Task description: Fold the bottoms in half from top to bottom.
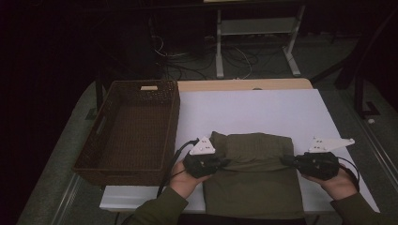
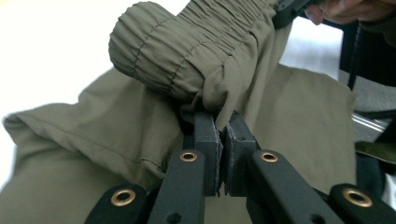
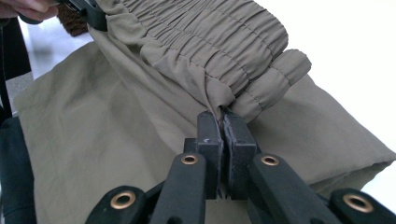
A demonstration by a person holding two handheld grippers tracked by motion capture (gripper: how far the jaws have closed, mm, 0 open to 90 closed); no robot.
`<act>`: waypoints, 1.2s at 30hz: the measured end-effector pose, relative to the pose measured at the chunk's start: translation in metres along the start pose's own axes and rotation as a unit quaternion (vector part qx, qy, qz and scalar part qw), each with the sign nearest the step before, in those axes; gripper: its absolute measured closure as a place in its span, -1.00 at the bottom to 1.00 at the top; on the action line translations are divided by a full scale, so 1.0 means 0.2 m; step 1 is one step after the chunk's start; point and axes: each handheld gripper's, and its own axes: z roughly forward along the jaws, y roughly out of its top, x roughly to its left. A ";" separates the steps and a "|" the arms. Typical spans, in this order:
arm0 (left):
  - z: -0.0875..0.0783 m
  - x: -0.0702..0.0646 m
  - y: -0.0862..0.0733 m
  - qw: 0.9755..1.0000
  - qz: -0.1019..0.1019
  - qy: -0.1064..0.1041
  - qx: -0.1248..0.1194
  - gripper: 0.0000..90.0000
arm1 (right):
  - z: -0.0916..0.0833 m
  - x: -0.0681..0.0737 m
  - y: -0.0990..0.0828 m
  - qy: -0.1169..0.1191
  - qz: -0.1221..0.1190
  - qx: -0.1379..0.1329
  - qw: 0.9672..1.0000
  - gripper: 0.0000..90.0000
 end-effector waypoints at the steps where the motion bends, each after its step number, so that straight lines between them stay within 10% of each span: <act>1: 0.00 -0.01 -0.01 1.000 0.001 -0.003 0.006 0.90 | 0.00 0.01 -0.01 0.001 0.000 0.003 1.000 0.91; 20: 0.10 -0.05 -0.13 0.992 0.018 -0.047 0.113 0.86 | 0.07 0.08 -0.12 0.022 -0.017 0.084 0.996 0.86; 26: 0.13 -0.02 -0.16 0.988 0.007 -0.054 0.142 0.50 | 0.11 0.07 -0.15 0.036 -0.011 0.118 0.992 0.70; 31: 0.09 -0.03 -0.13 0.991 -0.007 -0.057 0.123 -0.06 | 0.08 0.06 -0.13 0.046 -0.002 0.096 0.994 0.32; 36: 0.01 0.00 -0.08 0.996 -0.022 -0.049 0.074 -0.12 | 0.01 0.03 -0.09 0.041 0.027 0.041 0.998 0.13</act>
